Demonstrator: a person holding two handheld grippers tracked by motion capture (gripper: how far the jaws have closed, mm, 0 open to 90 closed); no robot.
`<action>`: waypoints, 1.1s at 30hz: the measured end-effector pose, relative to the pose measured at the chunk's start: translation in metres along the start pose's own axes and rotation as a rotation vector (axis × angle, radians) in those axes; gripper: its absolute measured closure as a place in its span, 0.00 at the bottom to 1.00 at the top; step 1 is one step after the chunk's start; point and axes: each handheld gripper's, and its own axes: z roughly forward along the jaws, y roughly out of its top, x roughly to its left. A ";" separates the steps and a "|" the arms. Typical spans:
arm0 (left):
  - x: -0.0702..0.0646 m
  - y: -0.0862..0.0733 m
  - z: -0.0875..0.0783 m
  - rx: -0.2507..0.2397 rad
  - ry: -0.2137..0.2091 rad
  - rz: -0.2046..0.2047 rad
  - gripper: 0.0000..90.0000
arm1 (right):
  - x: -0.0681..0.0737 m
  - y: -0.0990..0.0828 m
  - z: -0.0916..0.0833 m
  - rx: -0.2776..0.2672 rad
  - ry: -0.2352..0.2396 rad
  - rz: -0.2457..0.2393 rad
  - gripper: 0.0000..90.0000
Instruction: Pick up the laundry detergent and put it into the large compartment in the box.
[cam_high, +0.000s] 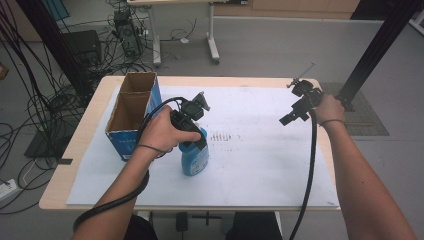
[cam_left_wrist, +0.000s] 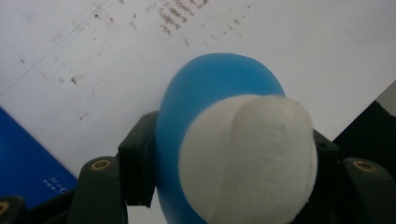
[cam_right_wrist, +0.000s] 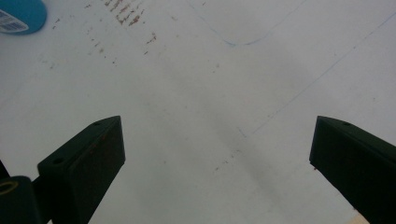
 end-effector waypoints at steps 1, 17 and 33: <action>0.000 0.000 0.000 0.001 0.000 0.001 0.41 | 0.000 0.000 0.000 0.000 -0.001 -0.002 0.03; 0.000 0.000 0.000 0.001 -0.001 0.002 0.41 | -0.001 0.000 0.000 0.005 0.000 -0.005 0.04; -0.001 0.000 0.000 0.003 0.004 0.009 0.42 | -0.001 0.000 0.002 0.004 0.005 -0.004 0.04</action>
